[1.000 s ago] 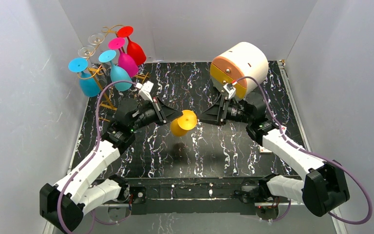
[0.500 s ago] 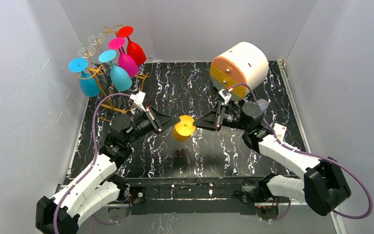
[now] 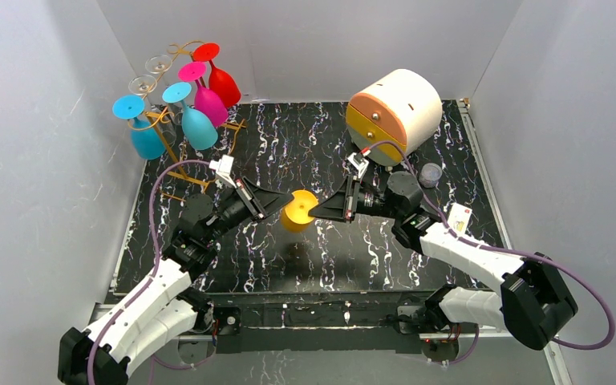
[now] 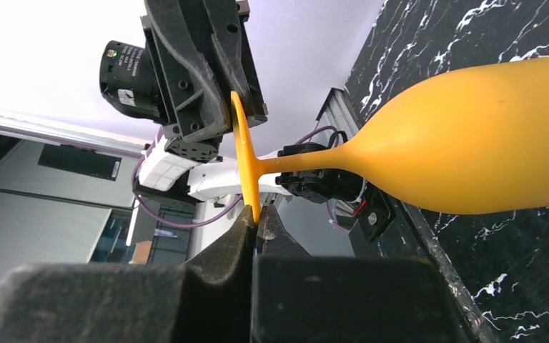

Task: Take the wine glass off the wine glass rack
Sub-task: Place the wine glass at the center of the board.

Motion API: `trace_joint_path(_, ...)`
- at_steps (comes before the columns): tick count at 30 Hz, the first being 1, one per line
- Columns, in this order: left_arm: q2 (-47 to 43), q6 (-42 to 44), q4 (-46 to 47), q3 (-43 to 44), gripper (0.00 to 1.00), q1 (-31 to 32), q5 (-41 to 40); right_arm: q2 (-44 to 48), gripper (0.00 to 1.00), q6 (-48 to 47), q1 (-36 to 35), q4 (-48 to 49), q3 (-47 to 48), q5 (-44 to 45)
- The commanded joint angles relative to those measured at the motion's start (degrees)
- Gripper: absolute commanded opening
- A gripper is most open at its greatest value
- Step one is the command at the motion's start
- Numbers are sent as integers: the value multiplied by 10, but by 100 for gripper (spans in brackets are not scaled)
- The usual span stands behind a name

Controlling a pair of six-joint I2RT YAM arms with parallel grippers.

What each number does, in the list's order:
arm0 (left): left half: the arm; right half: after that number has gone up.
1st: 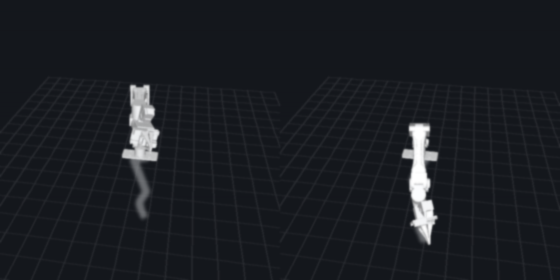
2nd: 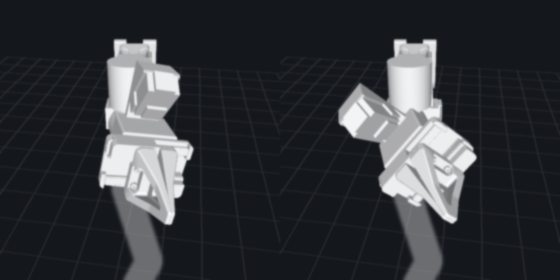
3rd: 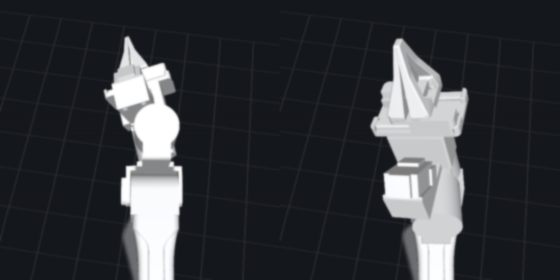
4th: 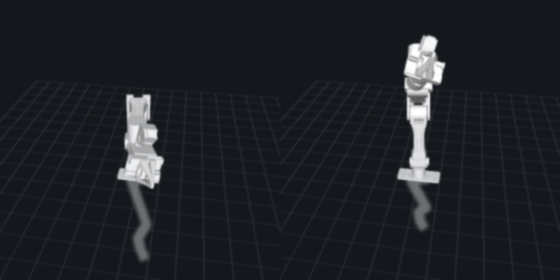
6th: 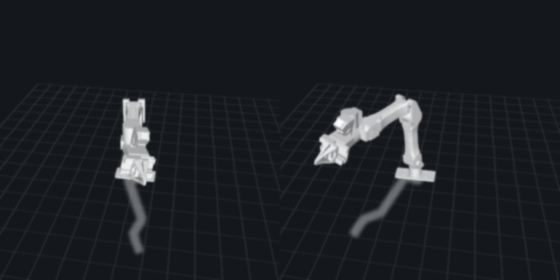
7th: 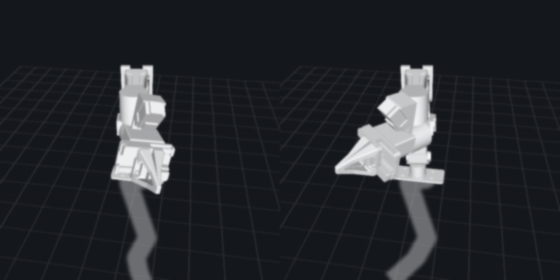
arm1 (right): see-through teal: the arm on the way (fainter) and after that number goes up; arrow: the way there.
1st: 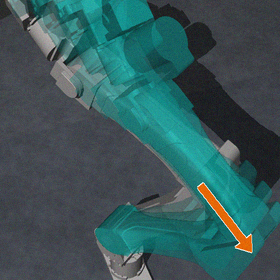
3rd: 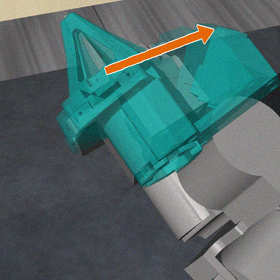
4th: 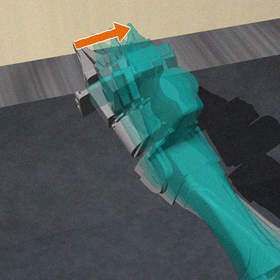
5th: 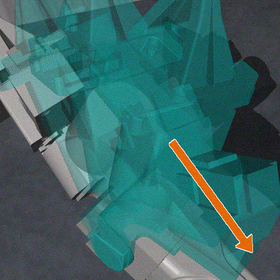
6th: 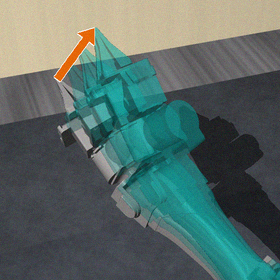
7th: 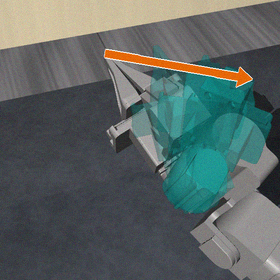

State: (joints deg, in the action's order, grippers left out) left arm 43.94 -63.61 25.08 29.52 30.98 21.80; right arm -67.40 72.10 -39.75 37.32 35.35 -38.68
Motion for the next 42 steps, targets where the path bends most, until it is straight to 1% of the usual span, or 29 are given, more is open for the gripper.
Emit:
trace_joint_path(1, -10, 69, -96, 39, 27, 3, 19, 14, 1, -73, -5, -68, 57, 39)
trace_joint_path(3, -5, 121, -179, 74, 41, 3, 40, 14, 1, -89, -5, -87, 62, 48)
trace_joint_path(4, -3, 150, -219, 92, 46, 3, 44, 14, 1, -92, -5, -89, 60, 51)
trace_joint_path(5, -3, 180, -257, 108, 48, 4, 47, 14, 1, -93, -4, -89, 58, 53)
trace_joint_path(7, 1, 201, -278, 124, 49, 3, 90, 13, 1, -94, -4, -91, 57, 53)
trace_joint_path(9, 12, 209, -284, 136, 43, 3, 116, 10, 1, -88, -4, -92, 57, 45)
trace_joint_path(11, 16, 210, -281, 139, 40, 4, 113, 8, 1, -84, -4, -82, 57, 28)
trace_joint_path(14, 29, 203, -256, 133, 29, 4, 121, 9, 1, -90, -5, -79, 58, 19)
trace_joint_path(15, 35, 197, -254, 133, 28, 4, 126, 10, 1, -93, -5, -82, 59, 21)
trace_joint_path(17, 41, 195, -226, 135, 30, 4, 129, 9, 1, -96, -4, -88, 62, 13)
trace_joint_path(21, 35, 178, -183, 130, 19, 4, 115, 6, 1, -94, -5, -87, 66, -8)
trace_joint_path(23, 34, 162, -150, 117, 15, 4, 125, 5, 1, -98, -5, -87, 72, -17)
trace_joint_path(25, 35, 166, -137, 109, 0, 4, 140, 7, 1, -116, -4, -119, 88, -20)
trace_joint_path(27, 33, 179, -147, 110, 0, 4, 141, 13, 16, -126, -4, -162, 102, -7)
trace_joint_path(29, 33, 181, -146, 114, 0, 4, 142, 22, 22, -124, -4, -180, 105, 6)
trace_joint_path(33, 29, 195, -146, 129, 0, 4, 166, 43, 47, -109, -4, -239, 111, 33)
trace_joint_path(34, 22, 203, -146, 128, 0, 4, 169, 50, 50, -109, -4, -249, 110, 41)
trace_joint_path(38, -11, 234, -144, 106, 0, 4, 152, 83, 55, -124, -4, -245, 94, 82)
trace_joint_path(39, -14, 235, -140, 101, 0, 4, 150, 90, 55, -125, -4, -237, 90, 91)
trace_joint_path(40, -15, 231, -132, 96, 0, 4, 151, 94, 53, -125, -4, -224, 85, 92)
trace_joint_path(42, -13, 220, -112, 89, 0, 4, 158, 93, 49, -132, -4, -191, 82, 72)
